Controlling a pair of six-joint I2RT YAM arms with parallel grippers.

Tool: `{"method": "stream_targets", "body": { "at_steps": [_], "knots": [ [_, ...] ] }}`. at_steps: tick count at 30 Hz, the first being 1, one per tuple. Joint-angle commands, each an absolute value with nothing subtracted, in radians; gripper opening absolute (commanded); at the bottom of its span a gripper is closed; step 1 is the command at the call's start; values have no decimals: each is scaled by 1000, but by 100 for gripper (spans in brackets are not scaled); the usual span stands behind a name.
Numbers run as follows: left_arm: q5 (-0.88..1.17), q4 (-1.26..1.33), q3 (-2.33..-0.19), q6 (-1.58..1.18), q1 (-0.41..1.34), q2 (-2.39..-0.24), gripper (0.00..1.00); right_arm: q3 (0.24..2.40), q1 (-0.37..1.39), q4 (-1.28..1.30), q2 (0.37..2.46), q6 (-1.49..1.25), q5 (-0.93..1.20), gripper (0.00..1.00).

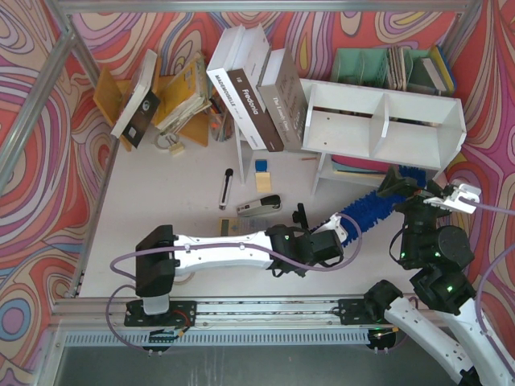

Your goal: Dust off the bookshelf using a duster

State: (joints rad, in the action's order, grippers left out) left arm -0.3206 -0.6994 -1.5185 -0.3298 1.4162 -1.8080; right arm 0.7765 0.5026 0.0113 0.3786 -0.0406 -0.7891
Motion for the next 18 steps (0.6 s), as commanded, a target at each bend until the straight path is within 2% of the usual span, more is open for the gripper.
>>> {"method": "stream_targets", "body": {
  "at_steps": [1,12,18],
  "knots": [
    [-335,-730,-1562,-312,1417,-1837,0,771,499,-23,365,-22,-807,99],
    [-381,-644,-1587,-293,1418,-1716,0,771,499,-21,361,-21,-805,99],
    [-336,-655,-1580,-298,1417,-1770,0,771,499,-21,360,-22,-805,99]
  ]
}}
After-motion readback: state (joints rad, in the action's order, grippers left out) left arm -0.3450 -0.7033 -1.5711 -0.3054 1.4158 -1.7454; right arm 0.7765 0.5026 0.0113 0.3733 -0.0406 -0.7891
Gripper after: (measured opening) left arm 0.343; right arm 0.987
